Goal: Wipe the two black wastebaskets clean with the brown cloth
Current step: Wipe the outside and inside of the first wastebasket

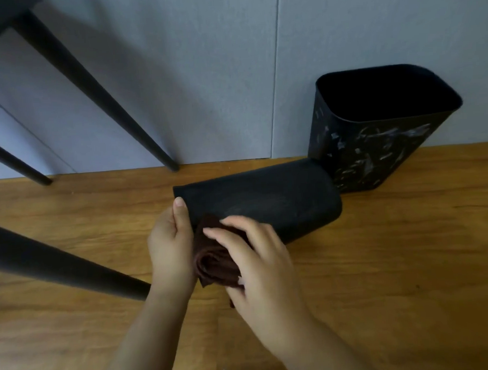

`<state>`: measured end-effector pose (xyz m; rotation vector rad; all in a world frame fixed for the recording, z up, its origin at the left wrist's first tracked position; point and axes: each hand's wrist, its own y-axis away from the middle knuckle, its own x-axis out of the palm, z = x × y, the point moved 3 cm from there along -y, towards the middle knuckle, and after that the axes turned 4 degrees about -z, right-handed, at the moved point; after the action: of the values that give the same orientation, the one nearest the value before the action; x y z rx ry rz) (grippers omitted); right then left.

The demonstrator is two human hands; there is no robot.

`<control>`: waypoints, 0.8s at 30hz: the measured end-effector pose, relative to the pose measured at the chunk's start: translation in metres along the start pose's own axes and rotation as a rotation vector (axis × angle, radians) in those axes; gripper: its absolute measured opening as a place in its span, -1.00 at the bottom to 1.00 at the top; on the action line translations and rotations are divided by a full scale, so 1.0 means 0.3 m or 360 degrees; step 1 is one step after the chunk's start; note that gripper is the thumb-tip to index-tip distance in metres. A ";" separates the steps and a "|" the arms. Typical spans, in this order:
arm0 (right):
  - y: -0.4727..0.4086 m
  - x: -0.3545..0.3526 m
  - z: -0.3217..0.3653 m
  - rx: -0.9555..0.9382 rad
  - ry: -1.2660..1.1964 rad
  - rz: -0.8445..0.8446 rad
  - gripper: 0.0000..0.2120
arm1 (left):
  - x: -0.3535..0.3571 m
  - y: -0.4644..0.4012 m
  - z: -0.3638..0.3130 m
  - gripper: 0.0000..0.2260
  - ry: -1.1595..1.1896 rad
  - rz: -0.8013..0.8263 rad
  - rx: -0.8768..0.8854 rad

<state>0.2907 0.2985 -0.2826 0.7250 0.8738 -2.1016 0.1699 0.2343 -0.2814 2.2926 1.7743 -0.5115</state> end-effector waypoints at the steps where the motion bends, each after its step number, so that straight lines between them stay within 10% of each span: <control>1: 0.010 -0.005 -0.014 -0.0074 -0.0003 0.0006 -0.41 | -0.003 -0.002 -0.002 -0.53 -0.0016 0.0011 0.0022; 4: 0.033 -0.041 -0.105 -0.0113 0.0082 -0.0083 -0.45 | -0.010 -0.008 -0.002 -0.59 -0.0045 0.0016 -0.0032; 9: 0.000 -0.130 -0.254 0.0722 0.0033 -0.0568 -0.44 | -0.008 -0.034 -0.002 -0.60 -0.0048 0.0073 -0.0112; 15: -0.033 -0.061 -0.093 0.0183 0.0171 -0.0176 -0.40 | -0.009 -0.048 -0.016 -0.60 -0.0026 0.0169 -0.0166; 24: -0.076 -0.053 -0.093 0.0319 0.0125 -0.0174 -0.40 | -0.017 0.088 0.049 -0.56 0.0011 0.0146 0.0042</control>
<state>0.2878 0.3377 -0.2803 0.8869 0.7668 -2.2943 0.1921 0.2174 -0.2945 2.3833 1.6656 -0.5139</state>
